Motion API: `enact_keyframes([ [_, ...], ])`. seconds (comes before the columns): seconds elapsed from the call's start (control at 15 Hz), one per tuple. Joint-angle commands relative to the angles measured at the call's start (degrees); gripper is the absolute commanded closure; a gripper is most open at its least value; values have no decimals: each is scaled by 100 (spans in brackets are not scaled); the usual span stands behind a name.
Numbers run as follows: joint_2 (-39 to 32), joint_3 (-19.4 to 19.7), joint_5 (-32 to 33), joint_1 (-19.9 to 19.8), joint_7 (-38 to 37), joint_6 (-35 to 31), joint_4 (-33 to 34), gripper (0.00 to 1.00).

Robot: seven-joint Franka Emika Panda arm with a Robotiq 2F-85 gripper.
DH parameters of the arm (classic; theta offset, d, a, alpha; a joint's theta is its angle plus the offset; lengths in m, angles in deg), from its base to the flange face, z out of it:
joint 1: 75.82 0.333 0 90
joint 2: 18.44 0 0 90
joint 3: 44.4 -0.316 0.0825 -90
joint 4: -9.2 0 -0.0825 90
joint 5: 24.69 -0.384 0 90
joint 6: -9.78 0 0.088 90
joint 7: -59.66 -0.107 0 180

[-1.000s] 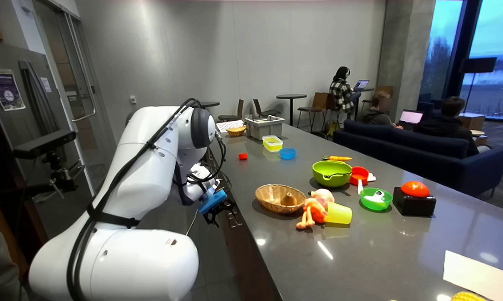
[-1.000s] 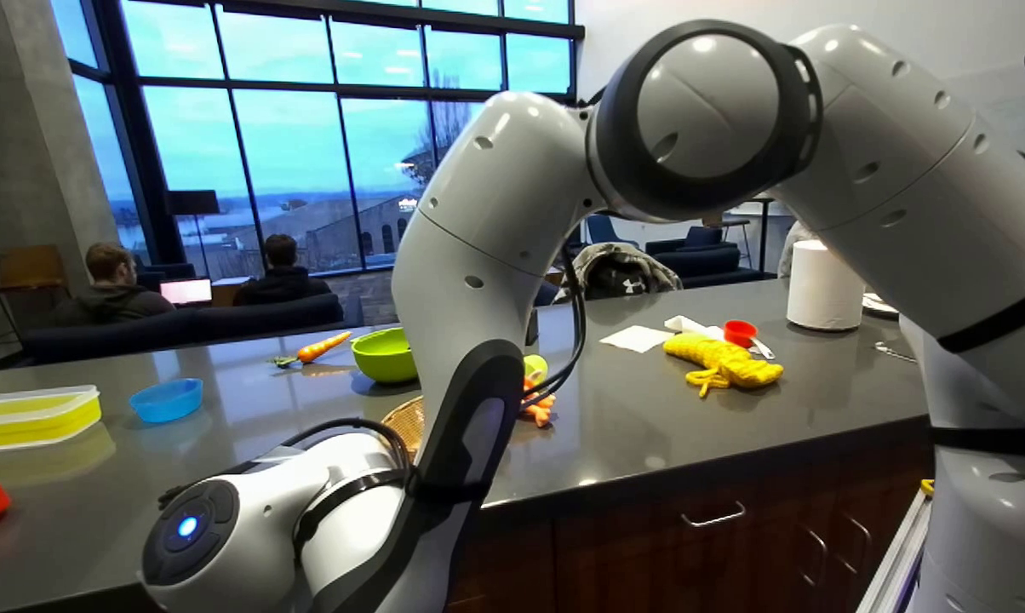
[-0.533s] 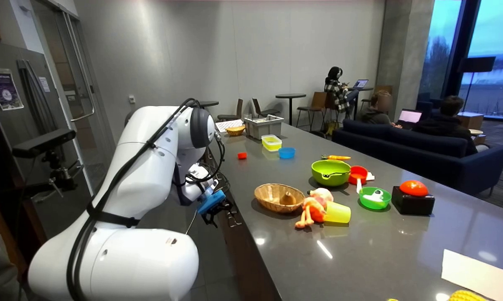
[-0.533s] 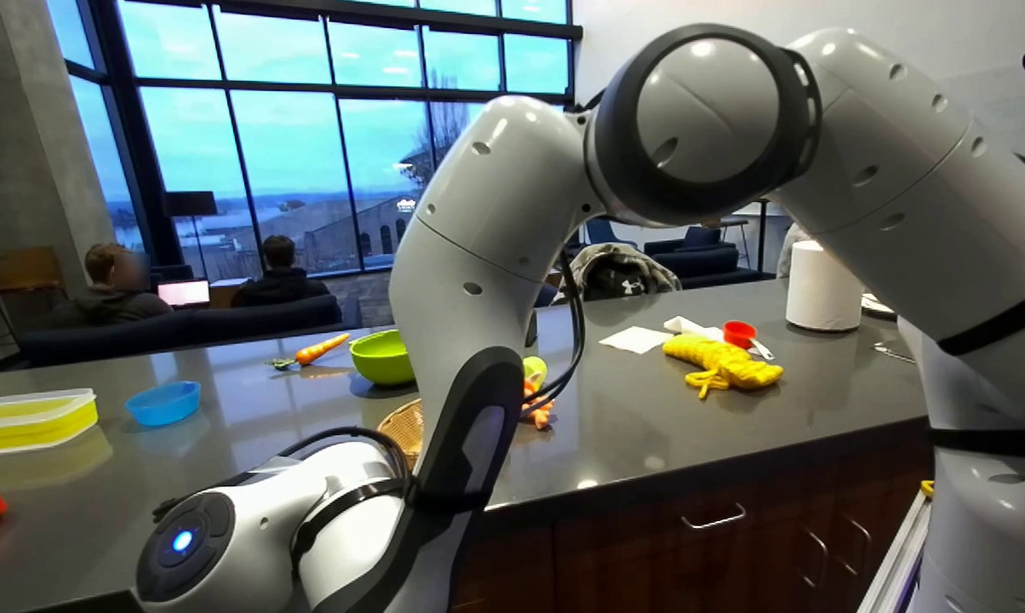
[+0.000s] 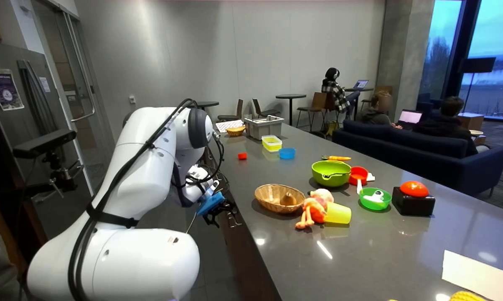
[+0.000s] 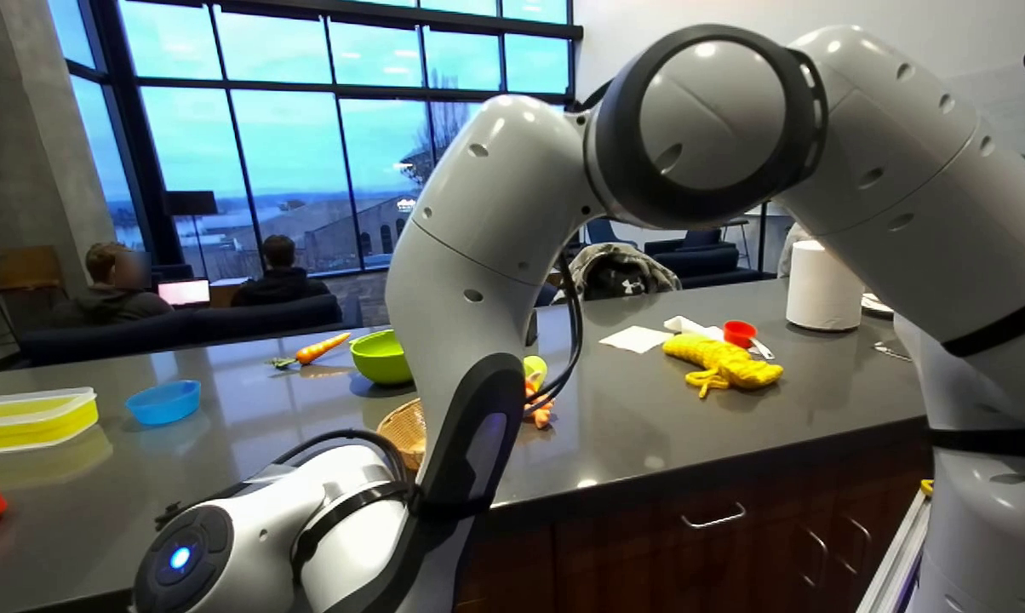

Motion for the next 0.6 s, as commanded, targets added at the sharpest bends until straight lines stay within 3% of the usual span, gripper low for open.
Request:
enact_keyframes([
  [0.0, 28, 416, 532, 380, -821, 391, 56, 0],
  [0.53, -289, 313, 1296, 298, -1802, 808, 198, 0],
])
